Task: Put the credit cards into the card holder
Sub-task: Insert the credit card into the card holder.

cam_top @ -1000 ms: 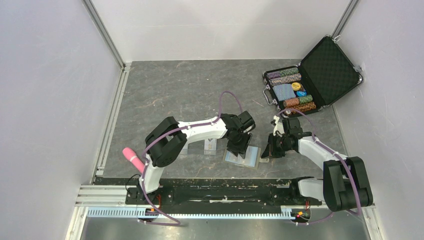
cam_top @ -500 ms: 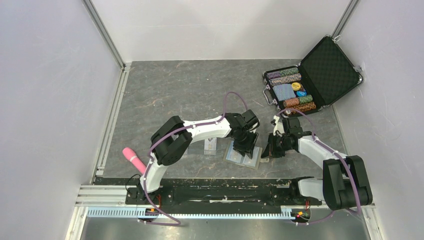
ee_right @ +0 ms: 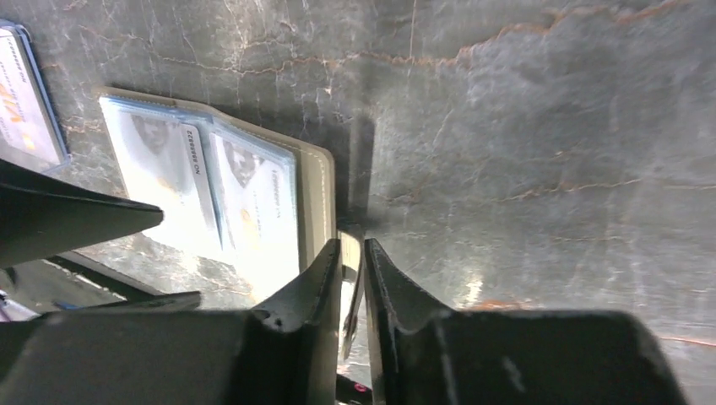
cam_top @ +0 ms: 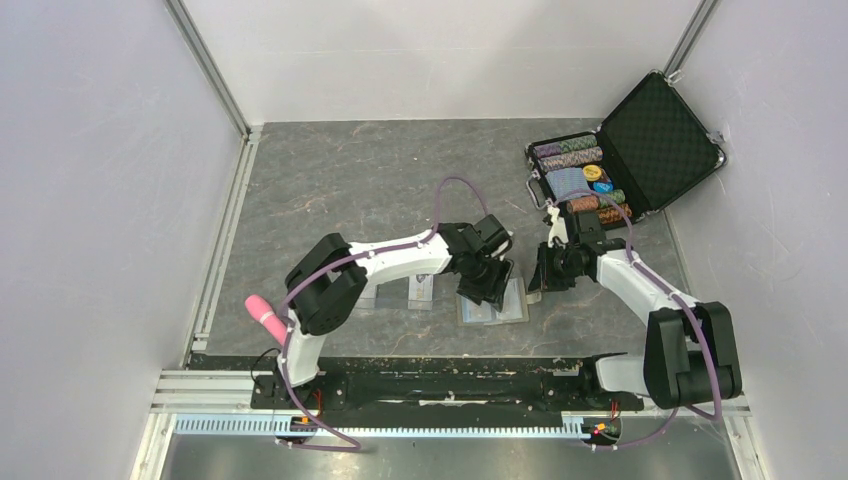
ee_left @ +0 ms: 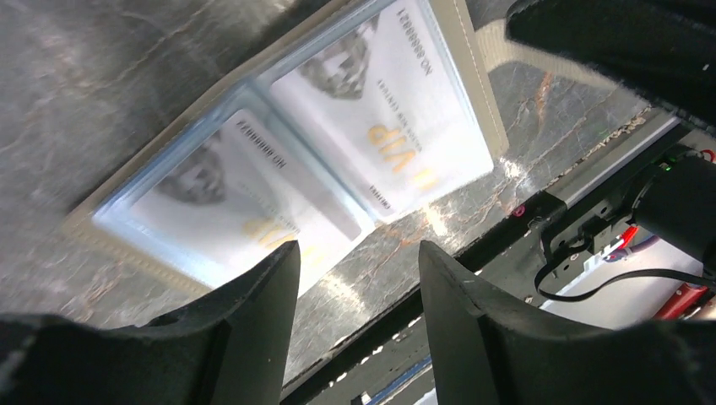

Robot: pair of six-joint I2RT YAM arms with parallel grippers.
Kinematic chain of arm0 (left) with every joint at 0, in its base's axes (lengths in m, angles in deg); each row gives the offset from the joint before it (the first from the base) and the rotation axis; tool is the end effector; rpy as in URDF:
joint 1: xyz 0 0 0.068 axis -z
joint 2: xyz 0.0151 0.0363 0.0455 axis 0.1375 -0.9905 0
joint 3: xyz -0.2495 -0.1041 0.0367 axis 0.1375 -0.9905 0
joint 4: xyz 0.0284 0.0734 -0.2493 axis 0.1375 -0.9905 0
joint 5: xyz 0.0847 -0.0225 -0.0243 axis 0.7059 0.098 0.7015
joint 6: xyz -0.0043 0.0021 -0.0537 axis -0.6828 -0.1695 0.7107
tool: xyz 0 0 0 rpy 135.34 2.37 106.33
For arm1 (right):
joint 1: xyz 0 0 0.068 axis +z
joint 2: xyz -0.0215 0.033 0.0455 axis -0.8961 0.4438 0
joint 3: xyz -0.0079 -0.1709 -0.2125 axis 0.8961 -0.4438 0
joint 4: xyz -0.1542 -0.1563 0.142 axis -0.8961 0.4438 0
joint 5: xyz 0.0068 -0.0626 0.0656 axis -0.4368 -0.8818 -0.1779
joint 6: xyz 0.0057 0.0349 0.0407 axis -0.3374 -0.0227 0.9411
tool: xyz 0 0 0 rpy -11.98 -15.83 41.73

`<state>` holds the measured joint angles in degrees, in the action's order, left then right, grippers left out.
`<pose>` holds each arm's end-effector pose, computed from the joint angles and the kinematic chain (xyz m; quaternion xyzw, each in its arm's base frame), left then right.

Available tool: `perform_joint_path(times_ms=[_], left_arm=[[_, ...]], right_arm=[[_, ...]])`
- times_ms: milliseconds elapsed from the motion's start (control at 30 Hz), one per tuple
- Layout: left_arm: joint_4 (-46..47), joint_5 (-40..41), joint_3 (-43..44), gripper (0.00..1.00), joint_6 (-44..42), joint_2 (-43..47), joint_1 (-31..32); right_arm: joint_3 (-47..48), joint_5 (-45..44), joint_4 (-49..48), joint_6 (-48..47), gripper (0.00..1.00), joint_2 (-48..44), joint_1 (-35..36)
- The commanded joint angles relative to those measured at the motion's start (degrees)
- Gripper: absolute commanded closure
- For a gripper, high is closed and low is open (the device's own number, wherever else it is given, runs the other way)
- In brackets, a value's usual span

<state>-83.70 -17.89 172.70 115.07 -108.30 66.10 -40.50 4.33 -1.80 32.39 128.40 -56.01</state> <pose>0.2166 -0.3653 0.1787 0.2388 0.9394 -0.2360 0.0696 0.2212 0.0428 0.1706 -0.0145 0.9634 0.2098 0.1664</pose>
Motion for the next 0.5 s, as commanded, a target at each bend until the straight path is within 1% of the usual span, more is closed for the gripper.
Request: perform_joint_path(times_ms=[0,100,167,233,267,333,467], left_arm=[[2.5,2.0,-3.2,0.39,-0.3,6.2,-2.0],[3.8,1.7,-6.1,0.41,1.1,8.1,-3.5],[4.4,1.7,-7.9,0.44,2.0,9.0,-4.5],[5.4,1.4,-9.9,0.44,2.9,10.0,-5.3],[6.2,0.9,-10.6,0.44,3.4,10.2,-5.7],[8.3,-0.8,-12.3,0.44,4.6,10.5,-6.5],[11.3,-3.2,-14.0,0.45,6.2,10.0,-7.1]], right_arm=[[4.5,-3.7,3.3,-2.9,0.73,-0.2,-0.1],[5.8,-3.6,4.2,-3.0,0.56,-1.2,-0.1],[6.1,-2.7,4.4,-3.1,0.5,-1.9,-0.1],[6.2,-1.1,4.3,-3.1,0.48,-2.6,-0.1],[6.2,0.1,4.1,-3.0,0.49,-2.9,-0.1],[5.7,3.4,2.9,-3.2,0.54,-3.7,-0.1],[3.6,10.5,-1.0,-2.3,0.72,-5.8,-0.1]])
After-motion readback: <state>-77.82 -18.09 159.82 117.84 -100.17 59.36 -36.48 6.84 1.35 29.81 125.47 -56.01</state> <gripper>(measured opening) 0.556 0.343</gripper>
